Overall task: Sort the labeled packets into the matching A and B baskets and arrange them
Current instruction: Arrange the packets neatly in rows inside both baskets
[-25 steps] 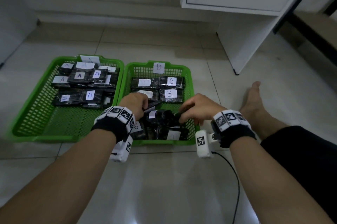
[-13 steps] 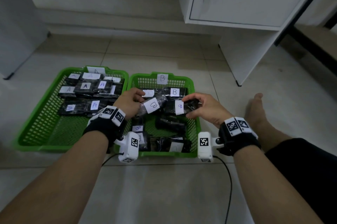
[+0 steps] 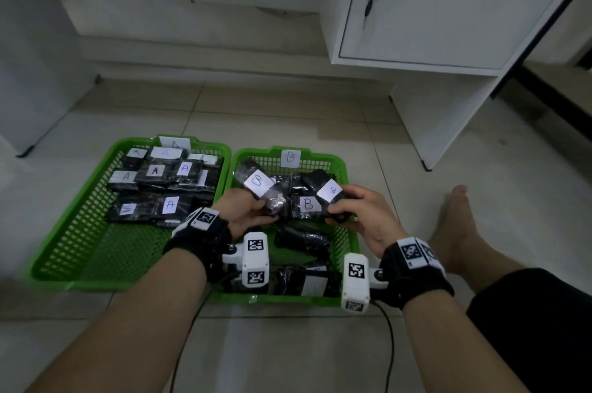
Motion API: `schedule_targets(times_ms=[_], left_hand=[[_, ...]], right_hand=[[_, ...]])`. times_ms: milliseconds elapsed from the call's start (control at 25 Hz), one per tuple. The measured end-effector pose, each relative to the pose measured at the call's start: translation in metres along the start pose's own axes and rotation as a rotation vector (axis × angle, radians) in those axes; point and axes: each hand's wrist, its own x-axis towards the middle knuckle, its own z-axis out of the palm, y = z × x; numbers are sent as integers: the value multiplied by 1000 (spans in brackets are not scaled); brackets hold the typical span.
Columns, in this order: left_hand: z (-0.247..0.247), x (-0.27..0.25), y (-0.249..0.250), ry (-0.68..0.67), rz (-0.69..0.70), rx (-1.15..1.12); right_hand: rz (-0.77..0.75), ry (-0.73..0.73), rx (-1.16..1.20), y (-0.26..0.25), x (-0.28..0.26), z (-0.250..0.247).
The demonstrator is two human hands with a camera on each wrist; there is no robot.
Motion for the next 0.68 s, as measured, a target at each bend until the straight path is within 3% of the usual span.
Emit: schedule_targets(times_ms=[200, 320, 440, 520, 560, 640, 680], left_hand=[[23, 36, 8, 134, -51, -80], [26, 49, 8, 199, 3, 105], [22, 48, 6, 286, 100, 624], [20, 44, 12, 386, 212, 1211], [21, 46, 17, 436, 339, 1524], [21, 55, 27, 325, 593, 1870], [21, 63, 32, 210, 595, 1985]], right_hand=[[-49, 84, 41, 1, 9, -9], [-48, 104, 19, 8, 11, -9], [-70, 116, -5, 11, 12, -9], [-107, 112, -69, 14, 14, -8], [-134, 106, -112, 15, 13, -8], [-179, 99, -160, 19, 11, -6], [-192, 96, -171, 21, 11, -6]])
